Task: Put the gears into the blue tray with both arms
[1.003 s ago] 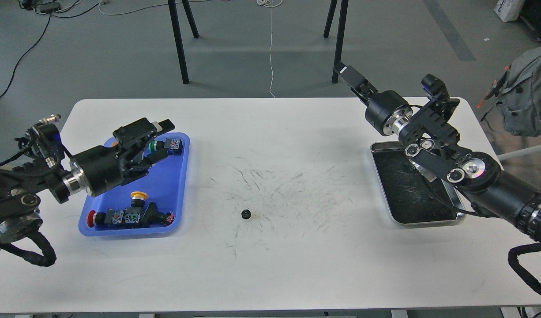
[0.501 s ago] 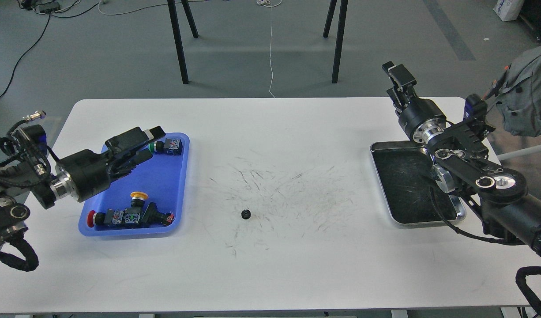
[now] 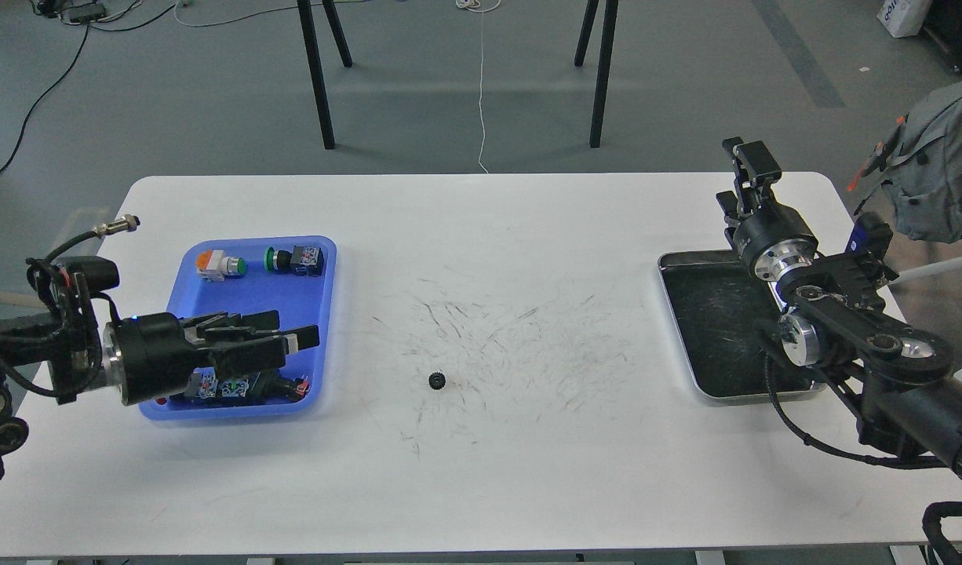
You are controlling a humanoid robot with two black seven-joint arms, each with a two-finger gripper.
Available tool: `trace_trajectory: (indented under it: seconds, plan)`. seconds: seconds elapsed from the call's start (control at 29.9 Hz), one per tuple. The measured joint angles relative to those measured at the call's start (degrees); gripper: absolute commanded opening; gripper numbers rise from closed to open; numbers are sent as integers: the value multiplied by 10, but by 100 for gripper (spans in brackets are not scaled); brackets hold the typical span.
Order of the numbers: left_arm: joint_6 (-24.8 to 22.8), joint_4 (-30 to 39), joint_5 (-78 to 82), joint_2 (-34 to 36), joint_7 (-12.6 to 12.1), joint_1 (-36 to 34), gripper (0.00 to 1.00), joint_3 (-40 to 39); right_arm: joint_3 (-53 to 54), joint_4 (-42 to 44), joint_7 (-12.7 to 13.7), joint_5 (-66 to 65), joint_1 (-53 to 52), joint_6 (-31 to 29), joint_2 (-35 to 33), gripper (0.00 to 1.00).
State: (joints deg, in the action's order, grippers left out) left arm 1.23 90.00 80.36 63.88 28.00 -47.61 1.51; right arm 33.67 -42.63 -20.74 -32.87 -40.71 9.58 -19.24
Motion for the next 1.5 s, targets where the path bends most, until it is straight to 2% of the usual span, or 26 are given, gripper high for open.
trace_trajectory:
  seconds: [0.43,0.94,1.2,1.4,1.5]
  plan:
    - [40,14,123,-8,0,-20,98,0,-7,0,0,-1,3,8,1,91]
    - [41,5,324,-11,0,-70,98,12,-13,0,0,-2,4,17,2,91]
    - [60,-13,343,-95,0,-92,97,43,-21,2,0,-3,4,20,2,92]
    - [80,-64,341,-174,0,-120,96,81,-26,2,1,-3,1,28,2,92]
    - [83,-100,340,-218,0,-126,92,90,-21,1,1,-2,1,31,3,92]
